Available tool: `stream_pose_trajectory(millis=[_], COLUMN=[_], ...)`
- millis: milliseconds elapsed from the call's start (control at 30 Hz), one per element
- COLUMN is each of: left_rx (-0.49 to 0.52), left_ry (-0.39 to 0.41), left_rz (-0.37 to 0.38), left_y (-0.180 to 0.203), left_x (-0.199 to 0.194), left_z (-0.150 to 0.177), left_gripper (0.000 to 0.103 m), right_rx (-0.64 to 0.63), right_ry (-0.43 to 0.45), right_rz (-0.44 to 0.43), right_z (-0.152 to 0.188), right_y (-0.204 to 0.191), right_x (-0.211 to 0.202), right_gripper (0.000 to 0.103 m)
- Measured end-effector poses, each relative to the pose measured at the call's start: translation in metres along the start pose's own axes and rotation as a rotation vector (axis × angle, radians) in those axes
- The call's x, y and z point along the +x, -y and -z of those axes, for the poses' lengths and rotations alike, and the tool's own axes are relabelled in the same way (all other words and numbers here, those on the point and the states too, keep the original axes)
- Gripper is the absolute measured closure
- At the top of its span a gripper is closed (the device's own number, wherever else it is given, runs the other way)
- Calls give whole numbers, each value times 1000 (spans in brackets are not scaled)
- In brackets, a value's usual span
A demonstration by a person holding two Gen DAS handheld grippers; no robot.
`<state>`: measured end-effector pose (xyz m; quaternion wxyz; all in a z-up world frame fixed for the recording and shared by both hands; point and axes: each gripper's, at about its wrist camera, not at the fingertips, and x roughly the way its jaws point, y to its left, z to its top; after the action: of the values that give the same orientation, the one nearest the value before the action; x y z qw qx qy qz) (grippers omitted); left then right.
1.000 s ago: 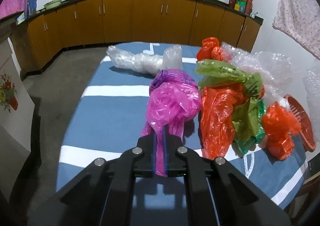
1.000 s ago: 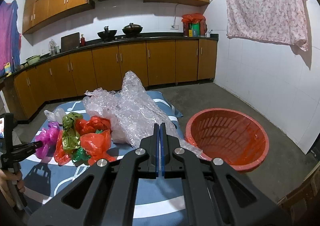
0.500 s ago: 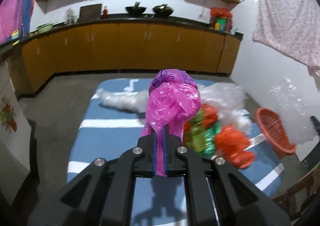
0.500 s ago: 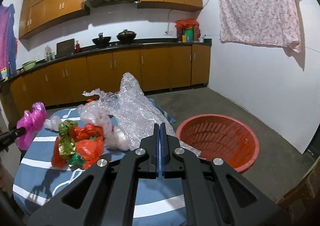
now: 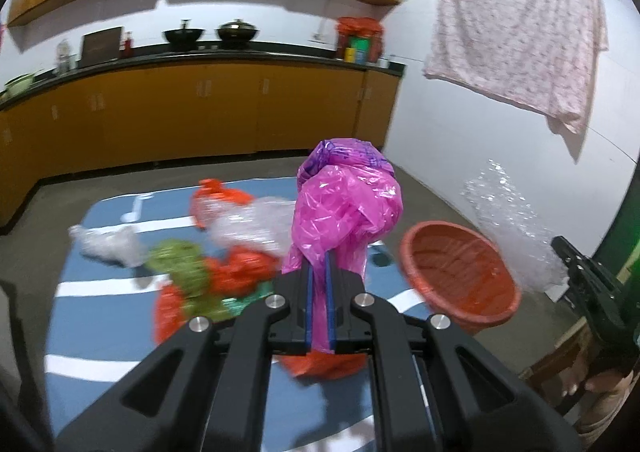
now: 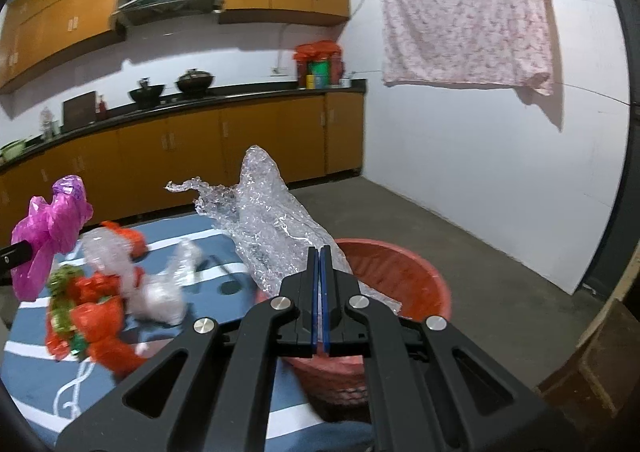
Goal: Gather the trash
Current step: 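Grasp the pink bag with the left gripper while the right gripper carries bubble wrap to the basket, then release the pink bag and bubble wrap into the red basket with both grippers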
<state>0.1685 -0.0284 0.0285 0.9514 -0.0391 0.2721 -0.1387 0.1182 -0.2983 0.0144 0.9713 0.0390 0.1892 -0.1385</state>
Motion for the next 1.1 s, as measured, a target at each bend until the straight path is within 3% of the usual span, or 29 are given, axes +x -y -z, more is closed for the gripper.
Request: stream_pose_trajectory(millis=[400,833,933,1000,1067,1100], left_rx=[91,124,132,120,101,99], left_ry=[-70,-157,-175,-188,-191,-192], left_rz=[142,212,218,208,197,193], left_y=[101,151,157,154,147,144], left_x=[88,167,178,184,184,184], left_z=[4,12,16,18,21,22], left_gripper=[96,96,90,72,65,62], right_rx=[36,82,95,104,114,119], right_ry=[-17,-53,-79,-96,-106,-107], right_rz=[71,35,-1,-8,1,5], right_z=[-1,-1,3,5,9,10], right_y=[36,52,54,59,65,68], right_x=[42,85,95,98,98,97], right_gripper=[102,101,101,100,98,91])
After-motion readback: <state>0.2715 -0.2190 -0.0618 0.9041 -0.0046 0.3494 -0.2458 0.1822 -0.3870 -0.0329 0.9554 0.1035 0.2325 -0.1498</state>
